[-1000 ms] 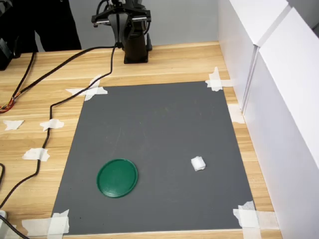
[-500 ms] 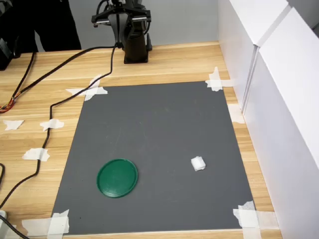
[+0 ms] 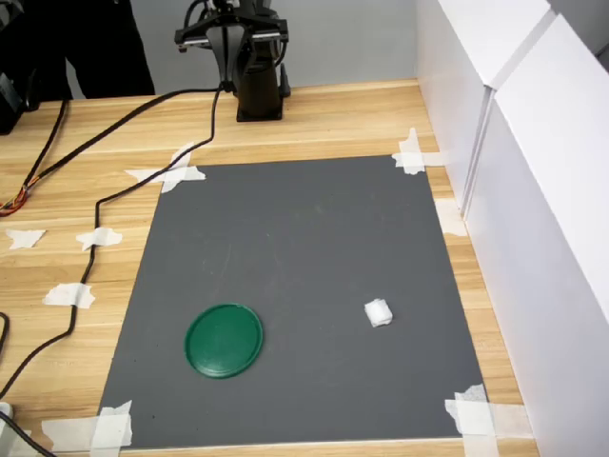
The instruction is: Grasp a white terminal and put it on the green lid.
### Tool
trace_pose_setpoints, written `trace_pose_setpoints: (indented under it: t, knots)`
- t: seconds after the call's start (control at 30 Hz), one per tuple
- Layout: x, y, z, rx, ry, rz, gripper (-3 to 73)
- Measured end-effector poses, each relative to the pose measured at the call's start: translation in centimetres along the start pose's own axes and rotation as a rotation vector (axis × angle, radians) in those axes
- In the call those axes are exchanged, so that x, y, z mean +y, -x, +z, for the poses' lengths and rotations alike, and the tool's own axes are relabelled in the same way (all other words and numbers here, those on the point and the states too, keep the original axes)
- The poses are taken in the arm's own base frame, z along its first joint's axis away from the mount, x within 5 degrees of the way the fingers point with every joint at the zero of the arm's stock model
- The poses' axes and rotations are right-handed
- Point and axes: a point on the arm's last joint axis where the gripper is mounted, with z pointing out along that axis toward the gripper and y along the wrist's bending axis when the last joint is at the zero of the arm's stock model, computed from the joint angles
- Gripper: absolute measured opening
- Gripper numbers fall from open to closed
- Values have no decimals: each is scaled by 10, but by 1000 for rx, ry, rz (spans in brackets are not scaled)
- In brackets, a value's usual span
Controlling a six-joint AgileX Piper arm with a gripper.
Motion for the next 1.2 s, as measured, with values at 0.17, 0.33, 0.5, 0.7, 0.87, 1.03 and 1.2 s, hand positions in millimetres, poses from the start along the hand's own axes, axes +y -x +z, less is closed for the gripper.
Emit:
trace_pose_setpoints:
  t: [0.17, 0.33, 0.5, 0.7, 0.87, 1.03, 1.2]
  knots:
    - [0, 0, 0, 0, 0, 0, -16]
    - [0, 0, 0, 0, 0, 0, -16]
    - [0, 0, 0, -2, -1, -3, -16]
    - [0, 4, -1, -10, -2, -8, -16]
    - [0, 30, 6, 20, -2, -8, -16]
    - [-1, 62, 27, 135, -4, -34, -16]
    - [-2, 83, 58, 381, 6, -57, -16]
